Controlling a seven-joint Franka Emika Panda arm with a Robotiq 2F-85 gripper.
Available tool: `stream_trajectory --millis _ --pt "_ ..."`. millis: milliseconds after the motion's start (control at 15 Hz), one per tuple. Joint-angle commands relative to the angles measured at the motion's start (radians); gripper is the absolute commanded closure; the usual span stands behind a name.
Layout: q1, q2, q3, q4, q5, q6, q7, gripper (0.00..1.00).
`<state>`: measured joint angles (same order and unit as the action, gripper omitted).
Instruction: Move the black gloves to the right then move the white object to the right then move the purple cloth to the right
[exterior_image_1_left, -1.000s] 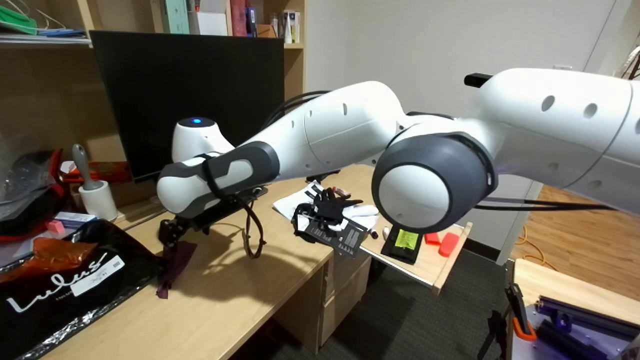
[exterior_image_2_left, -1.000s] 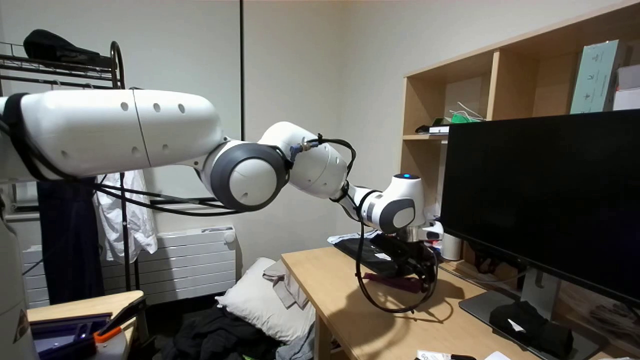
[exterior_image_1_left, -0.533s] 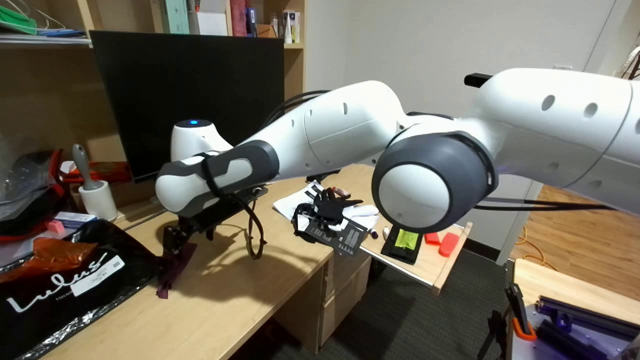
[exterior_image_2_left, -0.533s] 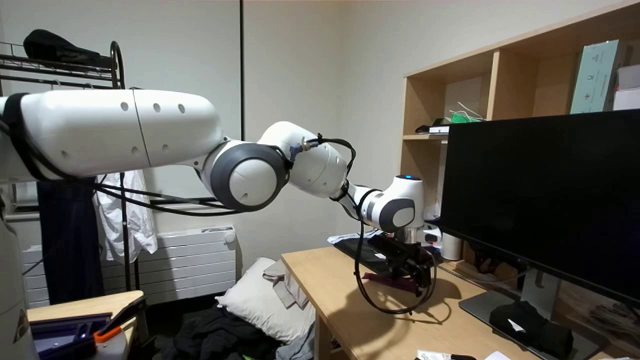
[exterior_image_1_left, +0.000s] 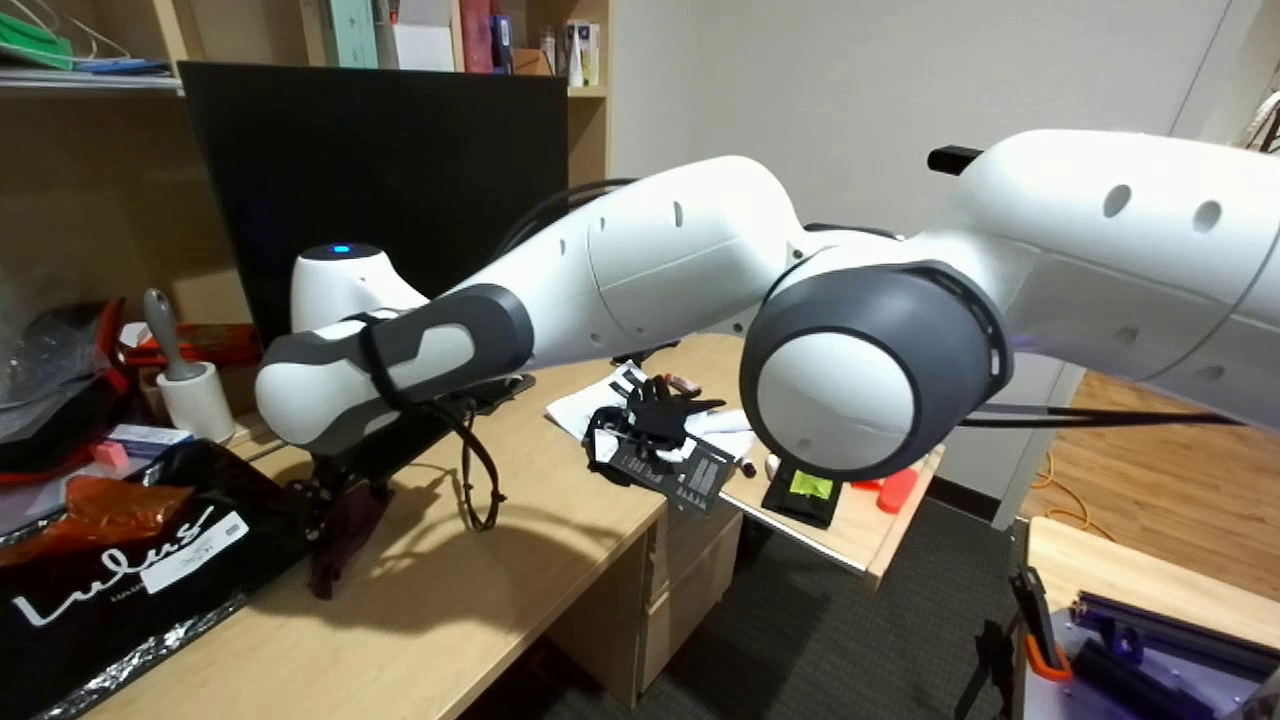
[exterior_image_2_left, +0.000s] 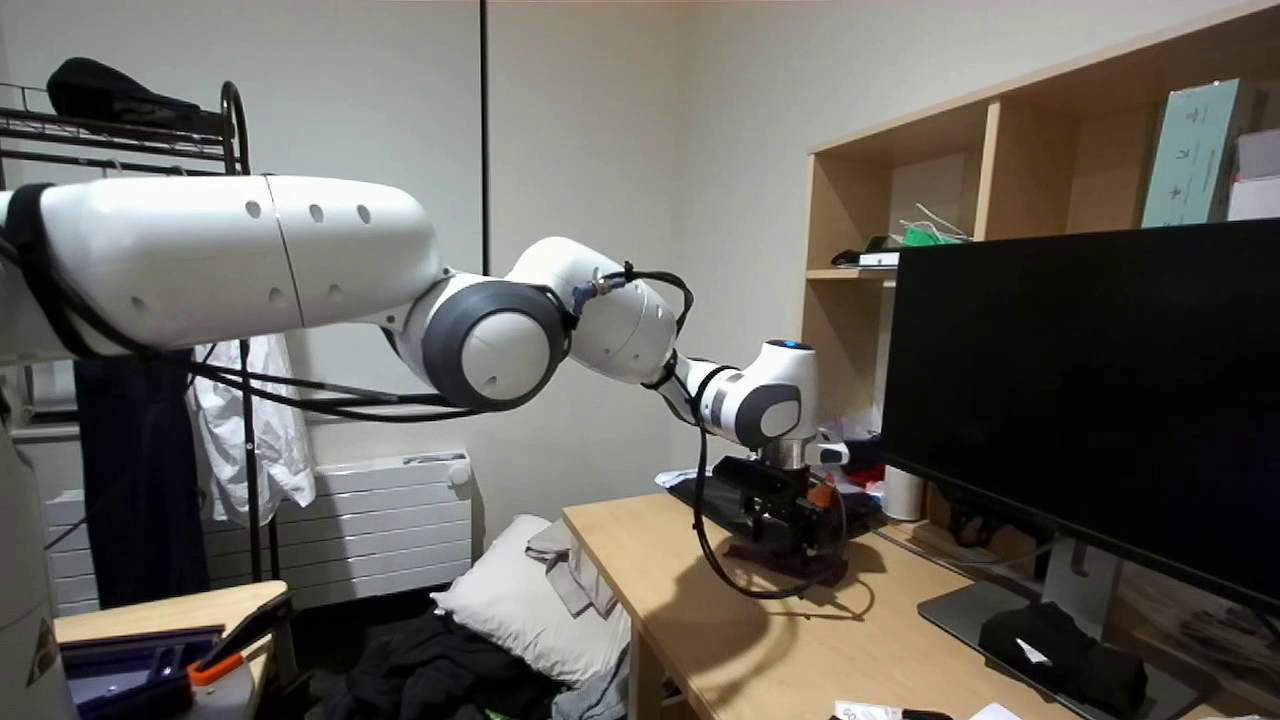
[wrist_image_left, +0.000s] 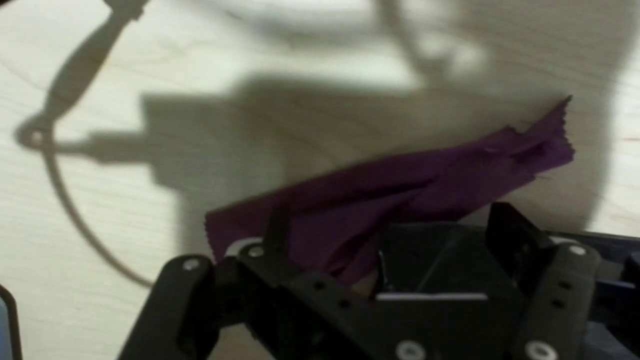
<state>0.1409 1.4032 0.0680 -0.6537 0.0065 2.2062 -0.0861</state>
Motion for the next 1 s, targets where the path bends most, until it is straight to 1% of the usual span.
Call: stream_trajectory --millis 0,400,600,800,933 --pt "0.007 -0.1 0.012 -0.104 -0.015 0.014 -0.1 0.0" --pt "0.003 -0.172 0.014 -0.204 -0.004 0.008 -0.173 0.0" --pt "0.01 -0.17 -0.001 -0.248 -0.019 0.015 -0.211 0.0" --pt "0.017 -0.151 -0.009 -0.277 -0.03 0.046 -0.248 0.0" --pt "0.019 -0.144 -0.005 -0.303 -0.038 0.087 -0.282 0.0"
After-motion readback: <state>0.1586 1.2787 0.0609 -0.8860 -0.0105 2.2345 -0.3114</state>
